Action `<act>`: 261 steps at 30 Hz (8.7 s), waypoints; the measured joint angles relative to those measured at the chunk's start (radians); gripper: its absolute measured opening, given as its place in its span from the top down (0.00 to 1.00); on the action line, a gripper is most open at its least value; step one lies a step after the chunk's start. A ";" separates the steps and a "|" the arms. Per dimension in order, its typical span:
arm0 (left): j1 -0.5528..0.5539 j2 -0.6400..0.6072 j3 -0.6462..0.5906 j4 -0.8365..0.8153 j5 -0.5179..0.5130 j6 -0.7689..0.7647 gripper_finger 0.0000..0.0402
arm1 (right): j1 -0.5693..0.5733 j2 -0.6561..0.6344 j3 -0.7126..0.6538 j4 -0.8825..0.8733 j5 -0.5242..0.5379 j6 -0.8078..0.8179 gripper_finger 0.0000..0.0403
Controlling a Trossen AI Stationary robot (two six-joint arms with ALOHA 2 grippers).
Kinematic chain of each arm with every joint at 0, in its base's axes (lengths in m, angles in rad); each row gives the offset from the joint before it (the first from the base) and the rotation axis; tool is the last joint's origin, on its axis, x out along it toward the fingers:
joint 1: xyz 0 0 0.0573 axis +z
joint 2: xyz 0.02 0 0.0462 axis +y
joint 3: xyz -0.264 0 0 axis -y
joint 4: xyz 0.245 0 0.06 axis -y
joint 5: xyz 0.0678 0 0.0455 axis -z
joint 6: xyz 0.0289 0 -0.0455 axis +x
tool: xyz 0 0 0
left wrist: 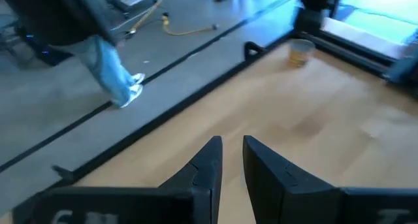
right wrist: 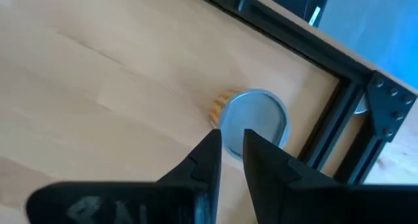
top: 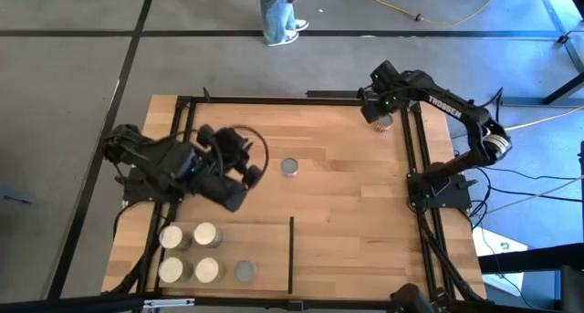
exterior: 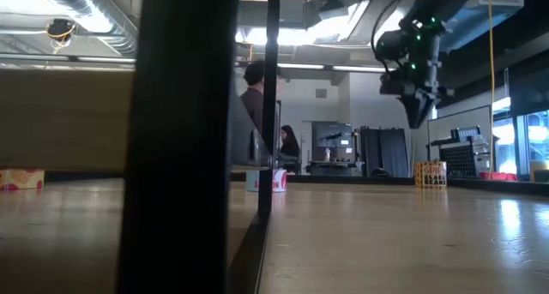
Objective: Pick and place cans onto a shelf
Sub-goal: Put the canned black beans on the shelf
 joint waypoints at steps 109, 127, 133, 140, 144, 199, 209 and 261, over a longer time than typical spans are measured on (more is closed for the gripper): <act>0.173 -0.012 0.000 0.020 0.160 0.138 0.86 | -0.037 0.249 0.025 0.140 -0.022 -0.239 0.96; 0.173 -0.012 0.000 0.019 0.188 0.140 0.86 | 0.228 0.246 0.147 -0.057 -0.019 -0.250 0.96; 0.173 -0.012 0.000 0.019 0.239 0.142 0.86 | 0.389 0.244 0.257 -0.140 -0.019 -0.245 0.96; 0.155 -0.013 0.000 0.009 0.243 0.149 0.86 | 0.598 0.243 0.408 -0.174 -0.018 -0.243 0.96; 0.133 -0.030 0.002 0.001 0.244 0.150 0.86 | 0.719 0.243 0.484 -0.174 -0.019 -0.222 0.96; -0.058 -0.093 0.000 0.001 0.289 0.087 0.86 | 1.073 0.844 1.016 -0.038 -0.227 -0.247 0.96; -0.058 -0.093 0.000 0.001 0.289 0.088 0.86 | 1.070 0.847 1.015 -0.030 -0.222 -0.258 0.96; -0.058 -0.093 0.000 0.001 0.293 0.122 0.86 | 0.975 0.837 0.983 -0.493 -0.219 -0.660 0.96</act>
